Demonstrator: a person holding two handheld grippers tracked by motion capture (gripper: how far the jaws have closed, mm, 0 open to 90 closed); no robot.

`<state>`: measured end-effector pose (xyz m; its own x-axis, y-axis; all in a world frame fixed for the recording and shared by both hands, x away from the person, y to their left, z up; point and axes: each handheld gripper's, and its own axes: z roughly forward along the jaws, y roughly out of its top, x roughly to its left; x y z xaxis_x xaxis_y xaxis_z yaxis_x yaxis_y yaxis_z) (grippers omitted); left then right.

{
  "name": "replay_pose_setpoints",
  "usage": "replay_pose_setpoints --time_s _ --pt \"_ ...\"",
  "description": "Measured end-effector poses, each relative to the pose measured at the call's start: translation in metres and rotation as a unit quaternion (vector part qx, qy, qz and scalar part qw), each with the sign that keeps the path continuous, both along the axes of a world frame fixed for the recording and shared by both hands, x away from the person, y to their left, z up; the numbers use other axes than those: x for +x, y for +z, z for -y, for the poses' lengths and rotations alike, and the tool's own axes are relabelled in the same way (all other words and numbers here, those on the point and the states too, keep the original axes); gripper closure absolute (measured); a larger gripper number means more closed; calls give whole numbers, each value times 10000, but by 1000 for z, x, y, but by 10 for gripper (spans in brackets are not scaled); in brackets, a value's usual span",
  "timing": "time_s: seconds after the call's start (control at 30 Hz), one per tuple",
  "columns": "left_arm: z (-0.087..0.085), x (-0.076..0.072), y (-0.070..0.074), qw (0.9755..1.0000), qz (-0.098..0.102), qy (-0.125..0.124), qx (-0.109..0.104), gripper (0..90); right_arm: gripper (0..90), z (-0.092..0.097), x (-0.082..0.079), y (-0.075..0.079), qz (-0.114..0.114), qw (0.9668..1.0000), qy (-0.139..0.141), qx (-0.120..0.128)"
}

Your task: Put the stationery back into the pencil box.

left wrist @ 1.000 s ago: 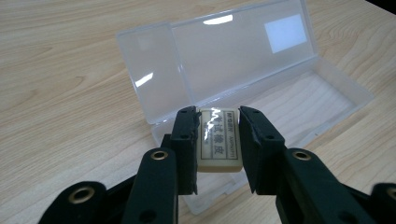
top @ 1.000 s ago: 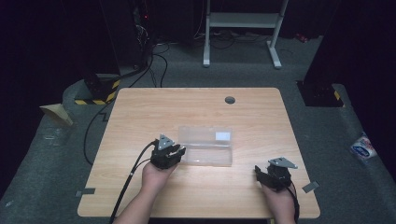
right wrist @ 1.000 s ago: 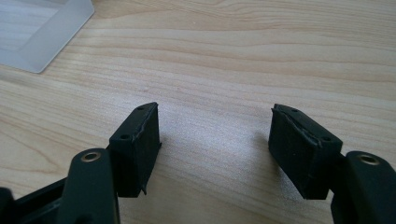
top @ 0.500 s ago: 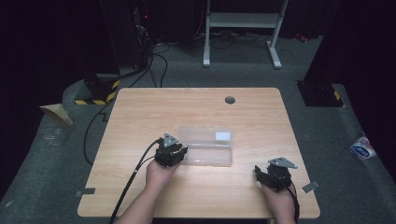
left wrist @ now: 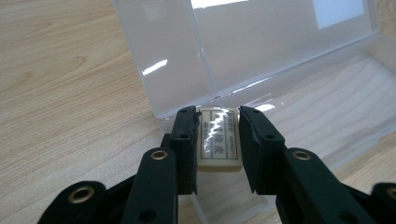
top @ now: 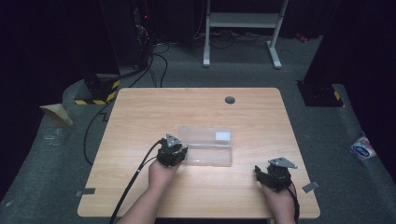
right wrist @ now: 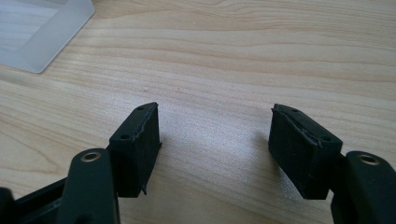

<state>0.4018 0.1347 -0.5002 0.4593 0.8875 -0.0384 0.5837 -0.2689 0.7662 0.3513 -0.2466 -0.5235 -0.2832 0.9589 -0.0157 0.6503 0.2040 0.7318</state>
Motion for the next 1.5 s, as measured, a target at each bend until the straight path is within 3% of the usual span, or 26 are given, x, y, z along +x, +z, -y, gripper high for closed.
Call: replay_pose_setpoints --time_s 0.4,0.7,1.0,1.5 --pt "5 1 -5 9999 -43 81 98 676 337 0 0 0 -5 10000 -8 8" --pt "4 1 0 9999 27 128 17 615 338 0 0 0 -5 10000 -5 7" --pt "0 -1 6 9999 156 69 24 577 338 0 0 0 -1 10000 14 4" --pt "-2 -9 16 9995 249 -96 -146 469 338 0 0 0 -3 10000 8 5"
